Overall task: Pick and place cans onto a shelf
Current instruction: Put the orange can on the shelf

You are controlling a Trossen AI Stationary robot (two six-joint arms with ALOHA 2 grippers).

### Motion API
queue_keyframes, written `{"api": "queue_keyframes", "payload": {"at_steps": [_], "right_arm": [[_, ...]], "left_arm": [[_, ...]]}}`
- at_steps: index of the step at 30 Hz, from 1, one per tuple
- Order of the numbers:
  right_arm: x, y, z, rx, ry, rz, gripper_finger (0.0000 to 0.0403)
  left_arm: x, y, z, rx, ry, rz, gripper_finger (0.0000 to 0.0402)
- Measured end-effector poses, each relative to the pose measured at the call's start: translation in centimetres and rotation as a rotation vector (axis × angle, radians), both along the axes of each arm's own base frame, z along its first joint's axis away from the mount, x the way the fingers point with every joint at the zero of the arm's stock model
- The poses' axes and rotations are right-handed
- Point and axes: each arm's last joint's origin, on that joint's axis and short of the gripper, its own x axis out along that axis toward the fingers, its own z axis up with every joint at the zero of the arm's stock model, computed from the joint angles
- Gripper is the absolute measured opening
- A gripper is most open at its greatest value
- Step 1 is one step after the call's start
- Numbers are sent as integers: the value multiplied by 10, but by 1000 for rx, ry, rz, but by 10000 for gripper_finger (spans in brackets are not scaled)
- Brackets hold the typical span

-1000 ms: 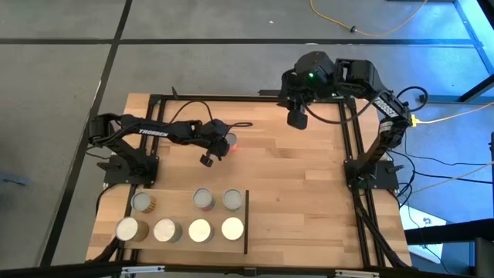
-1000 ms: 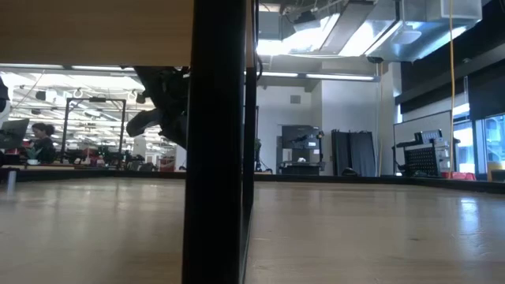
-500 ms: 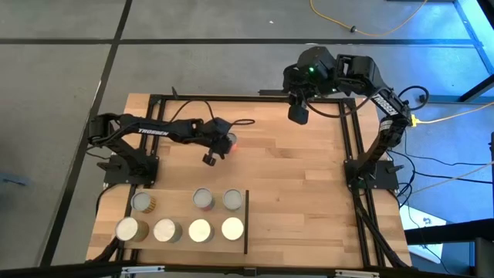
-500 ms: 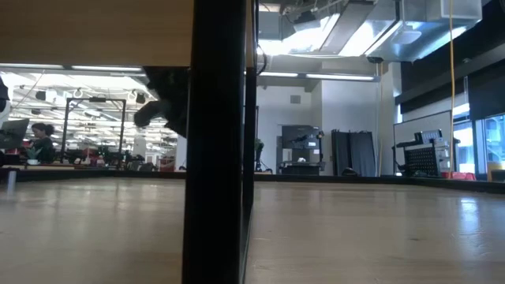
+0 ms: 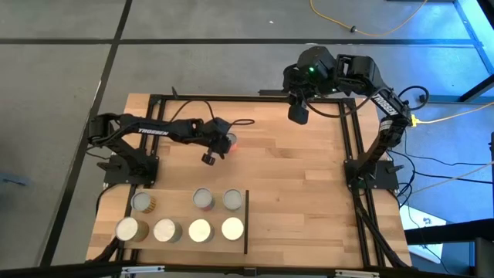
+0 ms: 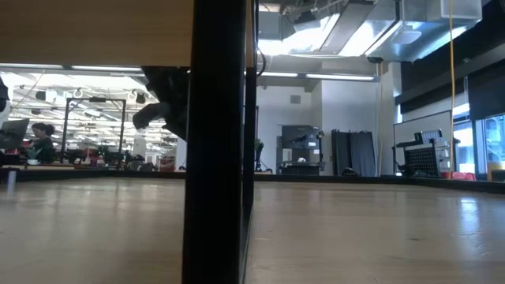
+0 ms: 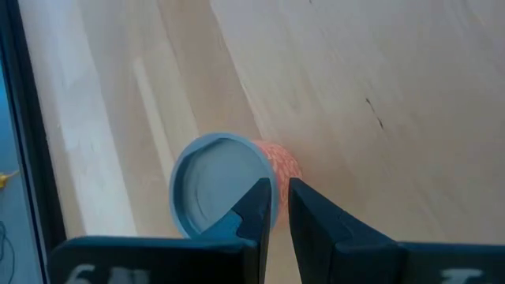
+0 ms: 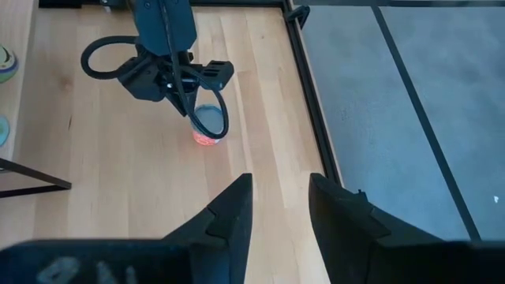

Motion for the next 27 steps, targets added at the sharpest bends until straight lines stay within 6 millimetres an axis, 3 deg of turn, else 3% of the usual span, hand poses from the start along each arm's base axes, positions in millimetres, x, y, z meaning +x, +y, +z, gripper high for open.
{"api": "queue_keyframes", "payload": {"at_steps": [9,27], "right_arm": [[0,0,0,1,-1,-1,126],[0,0,0,0,-1,0,126]], "left_arm": [[-3,11,0,-27,-9,46,39],[-4,12,-2,-70,-11,31,39]]}}
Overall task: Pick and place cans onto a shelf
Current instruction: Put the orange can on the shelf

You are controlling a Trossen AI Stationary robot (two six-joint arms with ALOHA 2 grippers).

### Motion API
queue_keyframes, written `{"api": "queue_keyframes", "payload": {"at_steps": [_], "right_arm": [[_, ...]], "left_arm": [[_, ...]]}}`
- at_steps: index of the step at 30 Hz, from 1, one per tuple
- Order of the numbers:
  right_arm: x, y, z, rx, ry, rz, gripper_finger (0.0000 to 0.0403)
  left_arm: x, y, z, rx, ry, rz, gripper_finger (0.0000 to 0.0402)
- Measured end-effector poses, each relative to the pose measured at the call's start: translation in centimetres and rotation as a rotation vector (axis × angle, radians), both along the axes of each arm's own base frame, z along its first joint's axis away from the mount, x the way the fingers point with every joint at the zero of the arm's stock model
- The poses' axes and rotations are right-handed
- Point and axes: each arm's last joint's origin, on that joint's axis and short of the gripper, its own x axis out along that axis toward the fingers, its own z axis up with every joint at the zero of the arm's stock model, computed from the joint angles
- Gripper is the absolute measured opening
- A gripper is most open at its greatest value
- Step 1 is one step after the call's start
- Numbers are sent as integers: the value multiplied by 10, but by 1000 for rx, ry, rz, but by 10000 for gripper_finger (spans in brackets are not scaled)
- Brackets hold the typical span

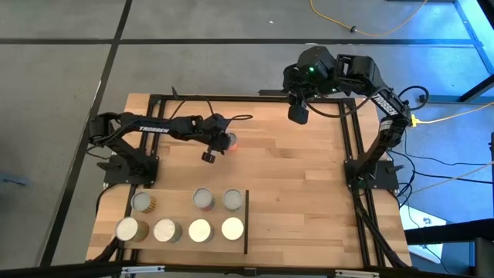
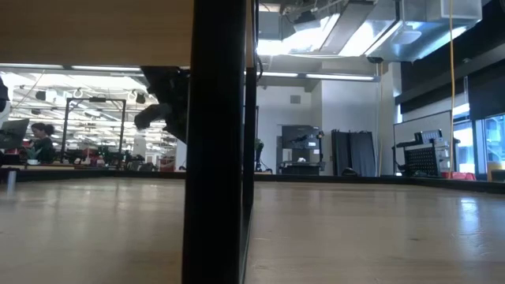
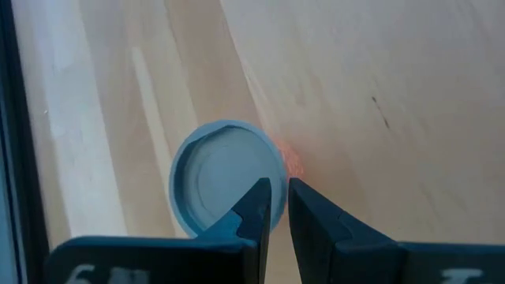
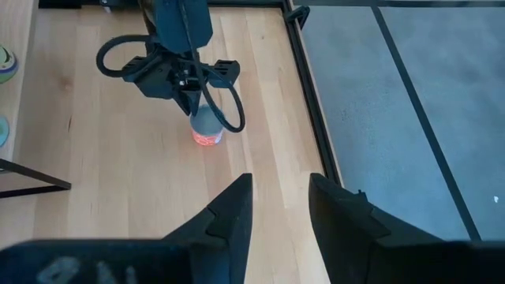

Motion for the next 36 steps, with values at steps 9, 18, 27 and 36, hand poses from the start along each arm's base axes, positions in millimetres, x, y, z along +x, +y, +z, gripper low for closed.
{"api": "queue_keyframes", "payload": {"at_steps": [9,18,27,36], "right_arm": [[0,0,0,0,0,0,126],[0,0,0,0,0,1,126],[0,0,0,-1,0,1,127],[0,0,0,-4,2,6,127]], "left_arm": [[6,2,-17,-7,45,-3,39],[11,-2,-17,33,69,4,12],[24,-6,23,36,113,57,3],[18,-12,120,-25,91,210,2]]}}
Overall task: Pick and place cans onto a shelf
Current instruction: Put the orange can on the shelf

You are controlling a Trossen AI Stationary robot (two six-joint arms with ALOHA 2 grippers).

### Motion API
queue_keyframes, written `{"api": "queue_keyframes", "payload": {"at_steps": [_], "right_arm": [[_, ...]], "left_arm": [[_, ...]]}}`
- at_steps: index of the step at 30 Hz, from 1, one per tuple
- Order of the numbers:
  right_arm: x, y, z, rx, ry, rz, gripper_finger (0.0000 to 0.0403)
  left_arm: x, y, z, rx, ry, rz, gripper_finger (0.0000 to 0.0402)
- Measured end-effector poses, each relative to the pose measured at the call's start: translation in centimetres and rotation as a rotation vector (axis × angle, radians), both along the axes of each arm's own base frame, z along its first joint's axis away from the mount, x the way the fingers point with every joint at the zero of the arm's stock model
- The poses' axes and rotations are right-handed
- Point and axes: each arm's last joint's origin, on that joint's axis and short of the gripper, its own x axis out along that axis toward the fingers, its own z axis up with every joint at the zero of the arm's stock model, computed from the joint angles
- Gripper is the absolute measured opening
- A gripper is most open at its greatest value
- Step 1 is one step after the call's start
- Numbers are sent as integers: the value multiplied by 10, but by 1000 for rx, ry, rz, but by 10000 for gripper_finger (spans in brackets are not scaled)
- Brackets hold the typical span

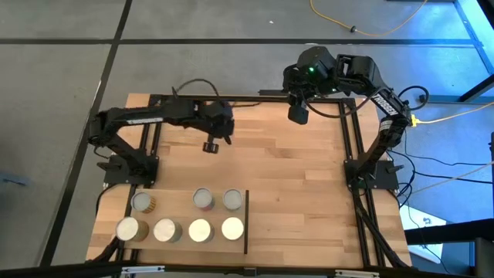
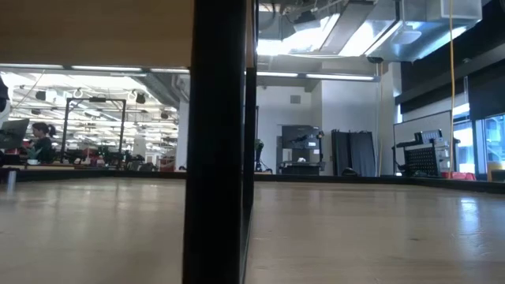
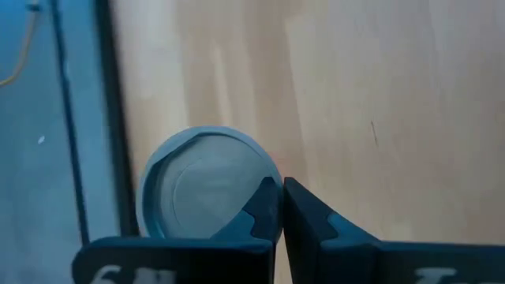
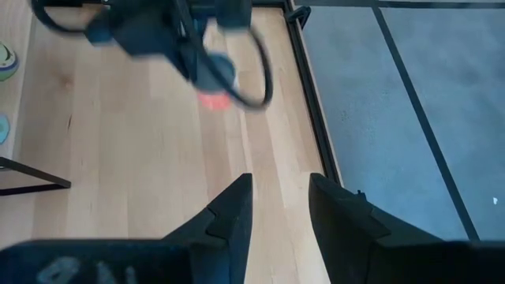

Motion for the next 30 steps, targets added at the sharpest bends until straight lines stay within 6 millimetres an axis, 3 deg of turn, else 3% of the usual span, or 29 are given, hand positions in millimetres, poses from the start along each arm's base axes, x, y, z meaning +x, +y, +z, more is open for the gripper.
{"api": "queue_keyframes", "payload": {"at_steps": [5,9,13,20,30], "right_arm": [[0,0,0,1,6,1,127],[-2,1,-2,9,32,1,127],[-4,1,-4,16,56,1,127],[-4,1,-4,17,55,2,127],[-4,2,-4,25,53,5,126]], "left_arm": [[-24,-14,60,-35,-104,126,1],[-53,-30,84,-71,-124,296,1],[-80,-52,95,-110,-138,390,1],[-111,-91,106,-227,-205,446,0],[-150,-137,106,-410,-147,519,0]]}}
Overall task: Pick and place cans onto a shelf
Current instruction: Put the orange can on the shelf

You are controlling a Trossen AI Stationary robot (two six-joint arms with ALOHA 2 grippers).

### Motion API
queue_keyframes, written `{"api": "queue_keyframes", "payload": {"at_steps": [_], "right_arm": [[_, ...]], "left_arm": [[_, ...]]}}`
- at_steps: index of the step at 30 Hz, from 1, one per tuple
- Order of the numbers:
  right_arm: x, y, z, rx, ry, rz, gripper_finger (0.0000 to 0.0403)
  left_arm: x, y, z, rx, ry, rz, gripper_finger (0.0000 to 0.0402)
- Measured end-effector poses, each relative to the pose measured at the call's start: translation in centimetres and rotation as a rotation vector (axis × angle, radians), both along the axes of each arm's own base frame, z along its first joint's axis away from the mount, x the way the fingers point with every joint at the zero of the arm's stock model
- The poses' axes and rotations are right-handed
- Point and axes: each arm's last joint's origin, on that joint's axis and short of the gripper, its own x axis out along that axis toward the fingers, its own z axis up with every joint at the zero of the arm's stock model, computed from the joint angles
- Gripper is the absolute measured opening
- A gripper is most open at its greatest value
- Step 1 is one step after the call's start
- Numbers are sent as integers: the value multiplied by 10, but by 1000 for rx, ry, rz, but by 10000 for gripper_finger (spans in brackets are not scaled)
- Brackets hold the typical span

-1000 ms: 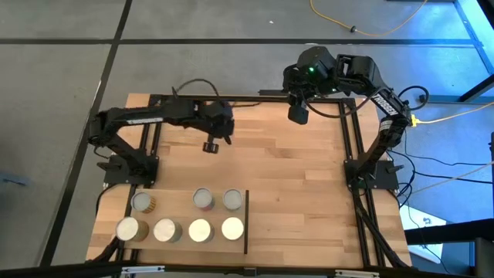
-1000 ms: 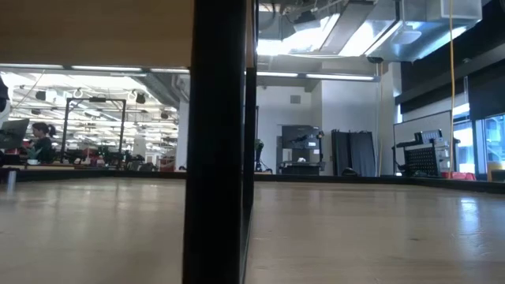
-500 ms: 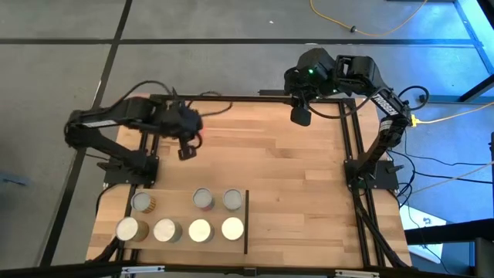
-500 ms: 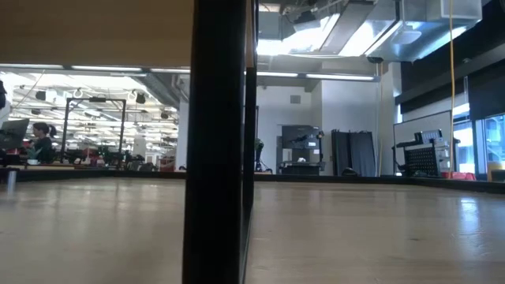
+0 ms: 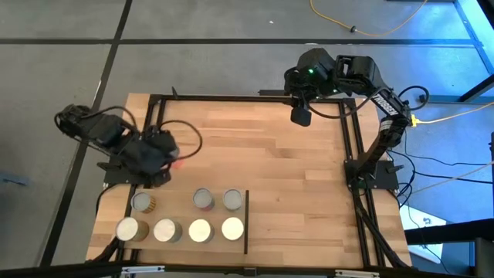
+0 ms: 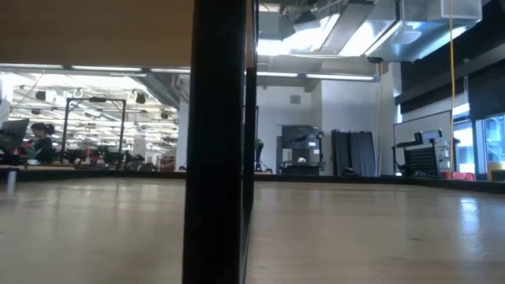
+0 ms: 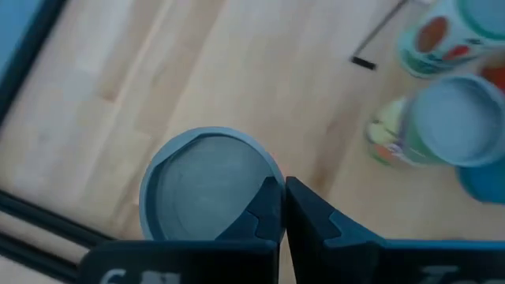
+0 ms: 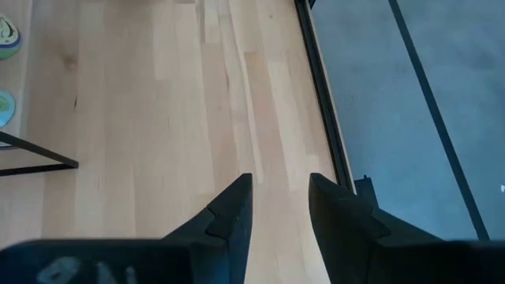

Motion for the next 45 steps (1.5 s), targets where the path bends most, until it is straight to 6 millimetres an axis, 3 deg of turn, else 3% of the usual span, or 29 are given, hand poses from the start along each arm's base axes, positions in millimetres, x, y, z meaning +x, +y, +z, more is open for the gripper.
{"api": "queue_keyframes", "payload": {"at_steps": [6,17,21,30,45], "right_arm": [[0,0,0,1,0,0,126],[0,0,0,1,0,1,126],[0,0,0,0,0,2,126],[0,0,0,-1,1,3,126],[0,0,0,0,1,3,126]], "left_arm": [[-9,-30,-4,-88,-11,-18,0],[-2,-98,-48,-129,-24,10,0],[4,-114,-60,-83,-14,-12,0],[14,-130,-77,-11,43,-46,0],[18,-131,-77,-76,58,-41,35]]}}
